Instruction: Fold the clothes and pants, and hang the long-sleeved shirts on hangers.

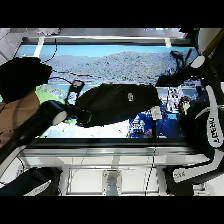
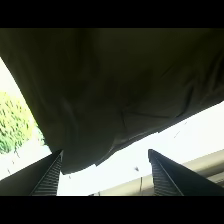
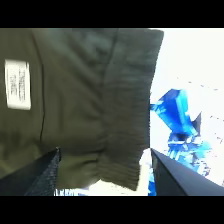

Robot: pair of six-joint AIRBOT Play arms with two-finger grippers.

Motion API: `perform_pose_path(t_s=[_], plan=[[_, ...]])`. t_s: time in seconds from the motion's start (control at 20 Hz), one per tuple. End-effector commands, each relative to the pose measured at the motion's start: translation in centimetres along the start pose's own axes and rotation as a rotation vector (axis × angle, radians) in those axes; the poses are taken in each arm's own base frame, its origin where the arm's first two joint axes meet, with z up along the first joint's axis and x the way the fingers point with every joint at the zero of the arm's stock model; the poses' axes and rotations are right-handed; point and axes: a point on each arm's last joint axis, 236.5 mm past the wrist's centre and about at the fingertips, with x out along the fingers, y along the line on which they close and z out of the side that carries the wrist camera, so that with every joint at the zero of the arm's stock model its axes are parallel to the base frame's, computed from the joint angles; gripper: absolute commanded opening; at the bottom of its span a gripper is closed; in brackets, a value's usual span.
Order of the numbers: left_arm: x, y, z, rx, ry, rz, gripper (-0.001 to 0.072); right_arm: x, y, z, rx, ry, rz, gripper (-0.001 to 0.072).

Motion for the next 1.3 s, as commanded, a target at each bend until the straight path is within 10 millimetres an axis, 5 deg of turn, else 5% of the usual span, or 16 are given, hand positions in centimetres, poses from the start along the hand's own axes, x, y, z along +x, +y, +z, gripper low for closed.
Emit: perform_pose_path(t_s=[0.0, 0.15, 0.2, 0.5, 0.8, 1.1, 1.15, 1.25], plan=[[-5.6, 1.0, 2.3, -0.008, -0.177, -0.002, 0.0605, 0.6, -1.2, 0.0, 0.174, 0.01, 0.102, 0.0629], [-8.2, 1.2, 2.9, -0.018, -0.253, -0.019, 0.0605, 4.0, -2.8, -2.0, 0.298, 0.097, 0.262, 0.0631], [-8.5, 1.2, 2.9, -0.019, -0.263, -0.021, 0.0605, 5.1, -2.9, -2.6, 0.338, 0.125, 0.311, 0.0712], [-8.2, 1.3, 2.9, -0.016, -0.256, -0.014, 0.0604, 10.6, -2.6, -4.6, 0.343, 0.204, 0.423, 0.0715], [-8.2, 1.3, 2.9, -0.016, -0.256, -0.014, 0.0603, 11.9, -3.9, -2.9, 0.363, 0.126, 0.383, 0.069], [-8.2, 1.3, 2.9, -0.015, -0.256, -0.014, 0.0603, 14.2, -1.4, -4.2, 0.332, 0.203, 0.4, 0.0683], [-8.2, 1.3, 2.9, -0.015, -0.256, -0.014, 0.0604, 14.6, -0.9, -4.3, 0.322, 0.211, 0.402, 0.0594], [-8.2, 1.3, 2.9, -0.016, -0.256, -0.014, 0.0603, 14.9, 0.0, -4.2, 0.307, 0.214, 0.406, 0.0271]])
